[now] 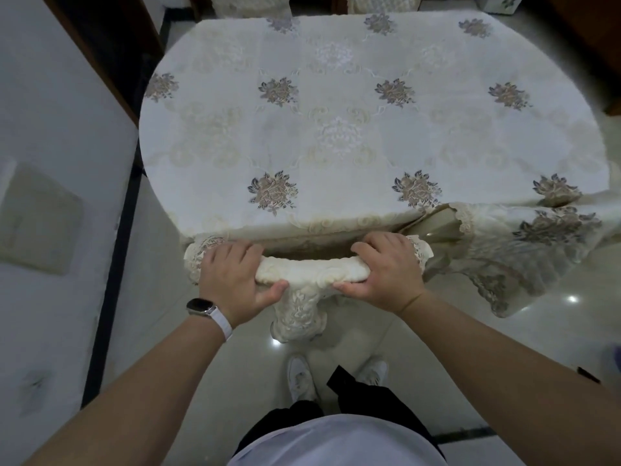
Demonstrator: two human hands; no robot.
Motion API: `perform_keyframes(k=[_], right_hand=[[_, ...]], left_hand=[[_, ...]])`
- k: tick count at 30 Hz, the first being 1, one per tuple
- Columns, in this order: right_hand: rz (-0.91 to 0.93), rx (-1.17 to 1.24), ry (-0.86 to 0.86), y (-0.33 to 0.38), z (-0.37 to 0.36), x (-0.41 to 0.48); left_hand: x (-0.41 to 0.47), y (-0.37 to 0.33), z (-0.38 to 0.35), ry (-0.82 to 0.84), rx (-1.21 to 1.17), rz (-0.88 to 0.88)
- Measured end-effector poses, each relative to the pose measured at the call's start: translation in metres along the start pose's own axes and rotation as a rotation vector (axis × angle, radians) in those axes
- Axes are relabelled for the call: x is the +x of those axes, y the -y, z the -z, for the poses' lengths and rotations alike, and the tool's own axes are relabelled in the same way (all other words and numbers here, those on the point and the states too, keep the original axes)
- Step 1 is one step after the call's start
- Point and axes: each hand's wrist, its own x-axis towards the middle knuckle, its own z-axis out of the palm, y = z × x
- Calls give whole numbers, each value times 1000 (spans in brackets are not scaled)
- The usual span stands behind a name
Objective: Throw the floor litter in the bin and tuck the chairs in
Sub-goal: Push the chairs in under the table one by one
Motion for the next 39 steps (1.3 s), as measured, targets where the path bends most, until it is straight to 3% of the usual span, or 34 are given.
perform_keyframes(k=[5, 16, 22, 29, 39], right_hand=[[-162, -36, 47, -2, -10, 13], [-96, 49, 76, -29, -19, 31], [-93, 38, 220, -33, -12, 42], [-125, 78, 343, -27, 6, 38], [-64, 31, 327, -46, 53, 11]], left_hand=[[12, 0, -16, -68, -57, 92], [21, -1, -36, -181, -143, 87], [23, -5, -30, -113, -172, 118], [22, -9, -10, 120, -223, 159], [49, -90, -3, 113, -359, -136]])
